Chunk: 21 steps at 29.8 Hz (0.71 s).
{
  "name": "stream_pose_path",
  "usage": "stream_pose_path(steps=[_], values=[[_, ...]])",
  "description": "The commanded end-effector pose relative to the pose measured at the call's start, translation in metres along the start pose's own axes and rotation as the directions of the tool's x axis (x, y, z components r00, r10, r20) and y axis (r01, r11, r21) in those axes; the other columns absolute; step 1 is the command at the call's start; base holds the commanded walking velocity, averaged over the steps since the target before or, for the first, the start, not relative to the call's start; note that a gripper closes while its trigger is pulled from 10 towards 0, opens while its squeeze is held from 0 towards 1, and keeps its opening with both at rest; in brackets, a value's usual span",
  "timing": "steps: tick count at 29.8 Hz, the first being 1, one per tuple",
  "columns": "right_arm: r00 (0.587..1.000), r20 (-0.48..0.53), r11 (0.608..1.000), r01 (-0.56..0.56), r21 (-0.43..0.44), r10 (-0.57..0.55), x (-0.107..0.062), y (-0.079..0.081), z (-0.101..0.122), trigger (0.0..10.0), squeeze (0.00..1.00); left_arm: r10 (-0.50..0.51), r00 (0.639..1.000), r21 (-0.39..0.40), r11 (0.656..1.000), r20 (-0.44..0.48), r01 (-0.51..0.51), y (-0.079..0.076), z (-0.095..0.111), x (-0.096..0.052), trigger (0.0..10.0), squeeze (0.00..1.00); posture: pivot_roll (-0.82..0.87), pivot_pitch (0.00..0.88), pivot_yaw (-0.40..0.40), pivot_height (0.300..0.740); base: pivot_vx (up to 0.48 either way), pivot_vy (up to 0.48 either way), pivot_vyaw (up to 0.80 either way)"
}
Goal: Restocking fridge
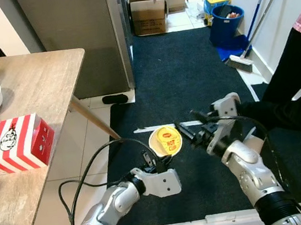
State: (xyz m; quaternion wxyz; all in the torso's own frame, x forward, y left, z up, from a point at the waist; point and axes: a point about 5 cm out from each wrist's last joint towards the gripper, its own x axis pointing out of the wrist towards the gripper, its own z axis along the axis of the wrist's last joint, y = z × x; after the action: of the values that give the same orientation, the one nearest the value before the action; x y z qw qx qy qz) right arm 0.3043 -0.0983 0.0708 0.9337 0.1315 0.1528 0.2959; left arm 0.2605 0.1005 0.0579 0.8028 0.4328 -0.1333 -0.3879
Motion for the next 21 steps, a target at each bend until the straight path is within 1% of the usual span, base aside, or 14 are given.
stream_pose_path(steps=[1,4,5,7,8,10,11,15,21], values=[[0.997,-0.075,0.999,0.024,0.039,-0.021,0.001,-0.001,-0.012,10.0,0.00,-0.012,1.000,0.023,1.000,0.015,0.011,-0.002,0.002,-0.001,10.0,0.00,0.01,0.074,-0.024,0.740,0.000,0.000,0.00],[0.991,-0.124,0.998,0.051,0.039,-0.046,0.002,0.000,-0.020,10.0,0.00,-0.006,1.000,0.032,0.999,0.015,0.006,-0.002,0.003,-0.001,10.0,0.00,0.01,0.075,-0.026,0.740,0.000,0.000,0.00],[0.991,-0.124,0.998,0.051,0.039,-0.046,0.002,0.000,-0.020,10.0,0.00,-0.006,1.000,0.032,0.999,0.015,0.006,-0.002,0.003,-0.001,10.0,0.00,0.01,0.075,-0.026,0.740,0.000,0.000,0.00],[0.984,-0.163,0.996,0.084,0.040,-0.076,0.002,-0.001,-0.026,10.0,0.00,-0.001,1.000,0.037,0.999,0.017,0.001,-0.003,0.004,-0.001,10.0,0.00,0.00,0.075,-0.026,0.740,0.000,0.000,0.00],[0.980,-0.173,0.993,0.105,0.046,-0.096,0.002,-0.002,-0.027,6.5,0.00,-0.001,1.000,0.038,0.999,0.018,0.000,-0.003,0.004,-0.001,10.0,0.00,0.00,0.074,-0.026,0.740,0.000,0.000,0.00],[0.978,-0.180,0.992,0.117,0.050,-0.107,0.002,-0.003,-0.027,6.5,0.00,0.001,1.000,0.040,0.999,0.019,-0.001,-0.003,0.004,-0.001,10.0,0.00,0.00,0.074,-0.026,0.740,0.000,0.000,0.00],[0.976,-0.179,0.990,0.133,0.051,-0.122,0.002,-0.005,-0.026,0.0,0.00,0.001,1.000,0.042,0.999,0.020,-0.002,-0.003,0.004,0.000,10.0,0.00,0.00,0.073,-0.027,0.740,0.000,0.000,0.00],[0.972,-0.181,0.986,0.159,0.052,-0.148,0.002,-0.011,-0.023,0.0,0.00,0.007,1.000,0.048,0.999,0.022,-0.008,-0.003,0.005,0.000,10.0,0.00,0.00,0.072,-0.027,0.740,0.000,0.000,0.00],[0.970,-0.185,0.983,0.173,0.068,-0.158,0.003,-0.012,-0.022,0.0,0.00,0.010,1.000,0.053,0.999,0.023,-0.012,-0.003,0.005,0.000,10.0,0.00,0.00,0.070,-0.030,0.740,0.000,0.000,0.00]])
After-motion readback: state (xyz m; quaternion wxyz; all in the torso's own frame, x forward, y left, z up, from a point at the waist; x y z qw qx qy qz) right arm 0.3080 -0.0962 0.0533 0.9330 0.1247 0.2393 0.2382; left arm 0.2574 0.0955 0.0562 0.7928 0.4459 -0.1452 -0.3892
